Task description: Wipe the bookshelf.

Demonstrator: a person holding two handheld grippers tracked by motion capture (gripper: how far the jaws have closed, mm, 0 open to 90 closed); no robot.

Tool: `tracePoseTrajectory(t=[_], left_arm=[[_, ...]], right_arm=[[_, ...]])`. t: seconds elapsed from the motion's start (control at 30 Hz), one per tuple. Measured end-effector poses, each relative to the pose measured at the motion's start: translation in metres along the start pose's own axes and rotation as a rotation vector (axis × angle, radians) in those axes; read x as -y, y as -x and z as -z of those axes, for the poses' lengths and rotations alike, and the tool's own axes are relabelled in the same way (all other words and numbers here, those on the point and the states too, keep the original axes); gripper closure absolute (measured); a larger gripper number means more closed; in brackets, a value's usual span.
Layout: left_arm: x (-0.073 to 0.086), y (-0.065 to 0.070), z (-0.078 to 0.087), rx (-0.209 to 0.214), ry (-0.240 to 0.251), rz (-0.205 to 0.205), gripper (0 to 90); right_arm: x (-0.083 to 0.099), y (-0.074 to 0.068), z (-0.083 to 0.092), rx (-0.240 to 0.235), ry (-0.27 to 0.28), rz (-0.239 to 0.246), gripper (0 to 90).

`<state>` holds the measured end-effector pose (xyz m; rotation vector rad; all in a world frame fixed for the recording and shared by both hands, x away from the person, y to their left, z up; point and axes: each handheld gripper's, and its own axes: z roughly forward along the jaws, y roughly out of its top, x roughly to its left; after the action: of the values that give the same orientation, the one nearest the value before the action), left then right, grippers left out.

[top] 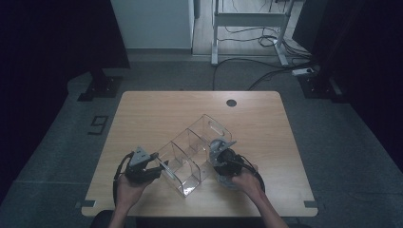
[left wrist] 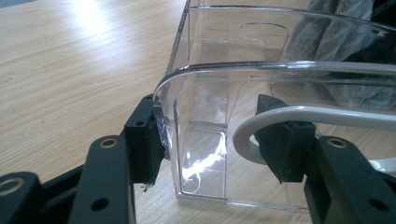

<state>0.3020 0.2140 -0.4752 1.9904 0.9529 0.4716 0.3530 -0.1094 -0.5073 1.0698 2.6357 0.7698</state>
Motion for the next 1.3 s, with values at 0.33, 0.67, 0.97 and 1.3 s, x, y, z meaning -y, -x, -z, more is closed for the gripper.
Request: tracePoseTrajectory(t=[0.33,0.67,0.97,1.3], left_arm=[[0.000,0.000,0.000,0.003,0.004,-0.002,44.7],[0.001,-0.001,0.000,0.009,0.005,-0.007,44.6],[0.000,-0.002,0.000,0.016,0.005,-0.012,44.5],[0.000,-0.002,0.000,0.022,0.004,-0.020,44.4]], right_arm=[[0.005,0.001,0.006,-0.023,0.003,0.004,66.7],[0.003,0.004,0.043,-0.049,0.063,-0.014,66.7],[-0.016,0.004,0.079,-0.073,0.103,0.000,66.8],[-0.047,-0.001,0.101,-0.121,0.122,0.028,66.6]])
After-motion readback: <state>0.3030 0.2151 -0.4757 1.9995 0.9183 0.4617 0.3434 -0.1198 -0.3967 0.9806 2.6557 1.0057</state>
